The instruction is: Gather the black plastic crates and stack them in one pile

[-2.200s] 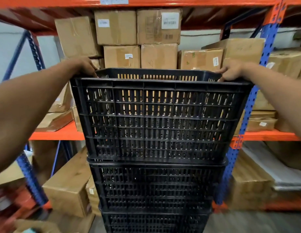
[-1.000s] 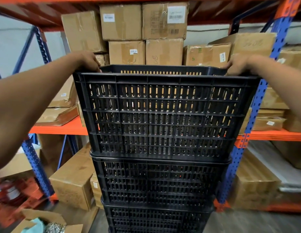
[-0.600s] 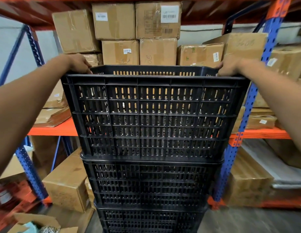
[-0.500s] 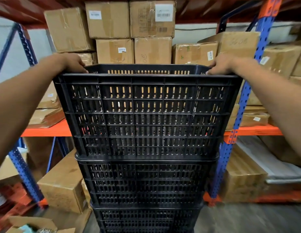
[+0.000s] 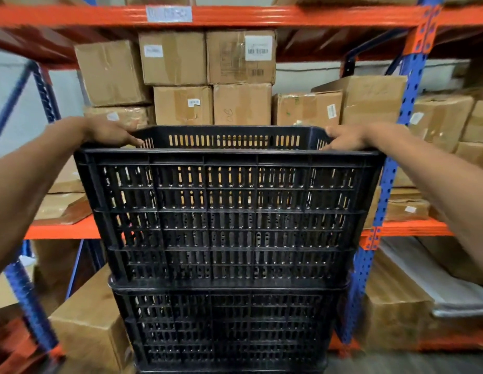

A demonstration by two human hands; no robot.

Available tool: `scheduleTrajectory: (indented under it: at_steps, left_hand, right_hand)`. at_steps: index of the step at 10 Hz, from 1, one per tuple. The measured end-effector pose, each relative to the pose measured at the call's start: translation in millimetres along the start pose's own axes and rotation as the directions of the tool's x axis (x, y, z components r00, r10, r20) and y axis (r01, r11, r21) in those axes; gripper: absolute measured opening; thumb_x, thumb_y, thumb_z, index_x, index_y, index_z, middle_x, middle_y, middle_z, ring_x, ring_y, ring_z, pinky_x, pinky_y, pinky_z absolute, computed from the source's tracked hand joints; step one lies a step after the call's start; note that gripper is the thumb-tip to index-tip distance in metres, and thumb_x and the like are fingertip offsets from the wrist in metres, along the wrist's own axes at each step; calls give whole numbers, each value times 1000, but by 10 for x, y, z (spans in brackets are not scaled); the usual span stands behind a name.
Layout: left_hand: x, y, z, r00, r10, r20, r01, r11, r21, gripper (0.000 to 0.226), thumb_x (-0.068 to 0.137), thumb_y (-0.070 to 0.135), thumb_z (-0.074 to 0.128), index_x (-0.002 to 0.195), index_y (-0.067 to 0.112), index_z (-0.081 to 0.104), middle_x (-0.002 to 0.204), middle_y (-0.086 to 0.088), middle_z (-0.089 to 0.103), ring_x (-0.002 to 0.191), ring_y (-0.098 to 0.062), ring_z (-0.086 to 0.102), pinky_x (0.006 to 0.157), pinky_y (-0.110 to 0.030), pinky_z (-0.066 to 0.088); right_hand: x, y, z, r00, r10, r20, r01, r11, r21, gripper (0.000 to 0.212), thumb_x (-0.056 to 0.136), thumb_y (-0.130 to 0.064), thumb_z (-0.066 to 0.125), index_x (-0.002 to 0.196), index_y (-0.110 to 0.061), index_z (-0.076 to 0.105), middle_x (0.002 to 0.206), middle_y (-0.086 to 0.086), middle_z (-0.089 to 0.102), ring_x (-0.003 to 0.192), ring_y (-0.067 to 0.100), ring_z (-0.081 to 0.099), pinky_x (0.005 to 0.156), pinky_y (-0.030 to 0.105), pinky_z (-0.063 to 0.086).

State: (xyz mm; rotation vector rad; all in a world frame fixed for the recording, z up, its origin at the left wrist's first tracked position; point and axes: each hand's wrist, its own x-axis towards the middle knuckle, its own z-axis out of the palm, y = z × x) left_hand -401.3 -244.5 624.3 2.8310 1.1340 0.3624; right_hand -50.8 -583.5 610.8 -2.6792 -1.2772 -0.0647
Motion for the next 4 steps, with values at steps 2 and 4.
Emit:
scheduleTrajectory:
  at_steps: [2,4]
  left_hand:
    - [-95,128,31,992,-24,123,24,1000,-2,55,96,21,52,146,8,34,150,-17,40,138,-32,37,118,-42,25]
    - [-269,377,-32,999,-28,-20,32,980,198,45,92,24,57,135,13,51,135,-15,57,125,-30,52,105,-38,38]
  right_hand:
    - [-5,-9,3,1000,-19,-6,19,999,-44,54,91,-37,60,132,-4,46,135,18,53,121,31,50,98,34,38]
    - [-118,-72,-46,967,-58,-248,32,994,-107,36,87,-36,63,115,-13,63,109,14,66,107,32,60,82,31,45]
